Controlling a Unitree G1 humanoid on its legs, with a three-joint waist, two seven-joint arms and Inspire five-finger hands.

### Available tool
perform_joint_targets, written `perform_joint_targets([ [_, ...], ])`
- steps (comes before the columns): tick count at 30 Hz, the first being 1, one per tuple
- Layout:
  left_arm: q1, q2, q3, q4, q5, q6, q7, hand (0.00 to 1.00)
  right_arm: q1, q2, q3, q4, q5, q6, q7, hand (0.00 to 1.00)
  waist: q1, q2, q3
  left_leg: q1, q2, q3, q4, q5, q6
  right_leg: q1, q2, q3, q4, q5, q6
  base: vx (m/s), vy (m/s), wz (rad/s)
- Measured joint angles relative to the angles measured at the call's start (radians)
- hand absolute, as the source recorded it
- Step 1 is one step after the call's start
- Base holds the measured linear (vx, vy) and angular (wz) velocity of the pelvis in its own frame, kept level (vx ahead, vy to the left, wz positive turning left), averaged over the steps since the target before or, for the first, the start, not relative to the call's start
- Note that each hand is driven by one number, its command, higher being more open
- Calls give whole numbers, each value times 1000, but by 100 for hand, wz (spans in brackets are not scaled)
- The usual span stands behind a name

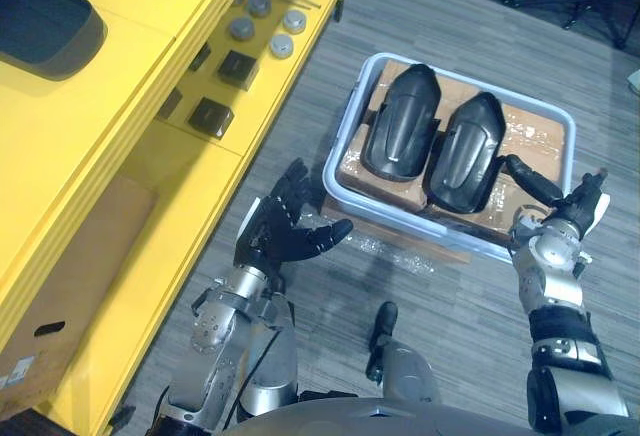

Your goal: Walk over and take three plastic housings, then place them on the shelf

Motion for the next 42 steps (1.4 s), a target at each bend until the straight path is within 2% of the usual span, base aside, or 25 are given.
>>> perform_joint_targets([
  [5,-37,-4,1,48,-8,-6,1,100,-149,-118,3,234,38,68,24,100,26,25,34,-4,-6,-29,0,2,1,0,-3,-21,23,-10,-1,26,6,14],
  [10,-37,-13,-7,100,-13,-22,30,100,-284,-218,3,457,40,130,60,100,33,55,66,-27,-19,-59,3,13,3,-34,-18,-48,95,-49,-3,-30,-1,18],
  [15,-40,-22,-19,154,-52,-23,69,100,-358,-279,2,584,30,215,118,100,56,73,84,-86,-20,-81,18,26,0,-87,-17,-64,131,-57,-7,-65,4,10],
  [16,-40,-22,-17,165,-52,-23,79,100,-375,-283,4,604,25,238,135,0,58,77,89,-91,-22,-88,19,29,0,-89,-18,-69,138,-60,-5,-54,-2,11],
  [19,-43,-22,-16,168,-52,-26,96,100,-396,-308,9,626,-13,301,184,0,70,78,89,-115,-24,-102,21,37,-3,-109,-18,-83,155,-68,-6,-58,-7,15],
  [21,-56,-24,-17,171,-53,-27,105,100,-402,-358,10,664,-62,352,220,0,86,79,90,-128,-28,-121,13,50,-6,-121,-20,-100,172,-77,-10,-48,-20,22],
  [23,-60,-25,-16,178,-53,-43,111,100,-407,-385,9,687,-115,369,248,0,85,80,90,-137,-28,-132,10,57,-9,-127,-21,-113,184,-84,-14,-40,-21,17],
  [28,-67,-28,-17,188,-97,-61,117,100,-412,-404,6,698,-130,369,288,0,83,80,90,-142,-35,-137,-33,89,-12,-156,-32,-122,206,-93,-17,-34,-23,6],
  [33,-69,-28,-12,188,-121,-66,120,100,-409,-388,-10,698,-213,372,290,0,88,80,90,-148,-35,-148,-37,95,-15,-155,-31,-136,208,-94,-20,-14,-15,8],
  [36,-69,-28,-1,188,-120,-70,124,100,-399,-376,-15,697,-246,348,290,0,88,77,91,-148,-35,-150,-35,95,-14,-152,-30,-139,207,-94,-20,-7,0,3],
  [40,-67,-26,30,186,-115,-86,134,100,-353,-346,-41,695,-245,270,301,0,85,66,96,-129,-28,-149,-38,96,-15,-133,-21,-136,202,-94,-21,-4,-7,-1],
  [42,-66,-15,59,180,-114,-86,138,100,-317,-309,-41,679,-245,215,305,0,82,52,98,-96,-18,-145,-56,99,-20,-109,-12,-132,192,-96,-25,-11,-41,-6],
])
